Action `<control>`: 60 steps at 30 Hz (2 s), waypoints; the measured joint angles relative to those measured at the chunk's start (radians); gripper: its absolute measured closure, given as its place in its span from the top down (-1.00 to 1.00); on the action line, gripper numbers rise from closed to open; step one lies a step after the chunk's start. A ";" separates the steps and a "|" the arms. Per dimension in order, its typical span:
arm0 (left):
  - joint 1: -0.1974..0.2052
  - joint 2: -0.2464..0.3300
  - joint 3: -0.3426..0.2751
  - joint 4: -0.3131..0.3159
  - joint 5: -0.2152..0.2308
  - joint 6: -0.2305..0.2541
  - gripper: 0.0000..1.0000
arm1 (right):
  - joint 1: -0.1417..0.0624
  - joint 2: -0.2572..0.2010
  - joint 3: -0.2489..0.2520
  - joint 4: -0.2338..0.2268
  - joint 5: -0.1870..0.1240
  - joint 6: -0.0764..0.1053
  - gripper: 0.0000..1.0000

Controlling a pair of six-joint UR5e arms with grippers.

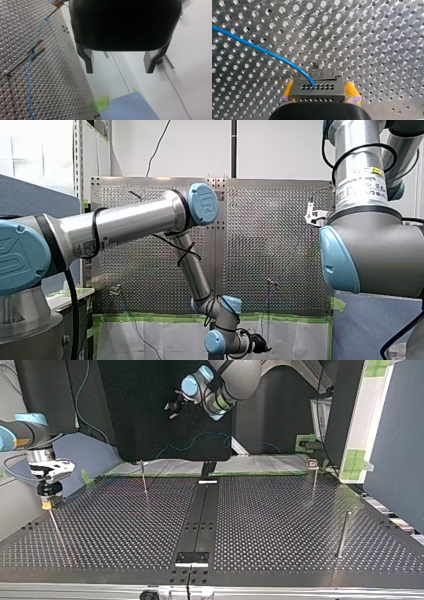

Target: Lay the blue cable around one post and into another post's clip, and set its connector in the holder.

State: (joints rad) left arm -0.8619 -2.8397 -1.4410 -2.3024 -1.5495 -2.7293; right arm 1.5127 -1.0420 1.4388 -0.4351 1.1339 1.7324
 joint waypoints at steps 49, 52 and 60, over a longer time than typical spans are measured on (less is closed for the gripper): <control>0.030 -0.338 0.453 0.054 -0.021 -0.295 1.00 | 0.000 0.000 0.000 0.000 0.000 0.000 -1.00; 0.035 -0.335 0.481 0.056 -0.028 -0.293 1.00 | 0.000 0.000 0.000 0.000 0.000 0.000 -1.00; 0.084 -0.333 0.555 0.034 -0.090 -0.240 1.00 | 0.000 0.000 0.000 0.000 0.000 0.000 -1.00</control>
State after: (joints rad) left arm -0.7783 -3.1730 -0.8857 -2.2680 -1.6392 -2.9698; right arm 1.5126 -1.0420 1.4388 -0.4351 1.1339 1.7323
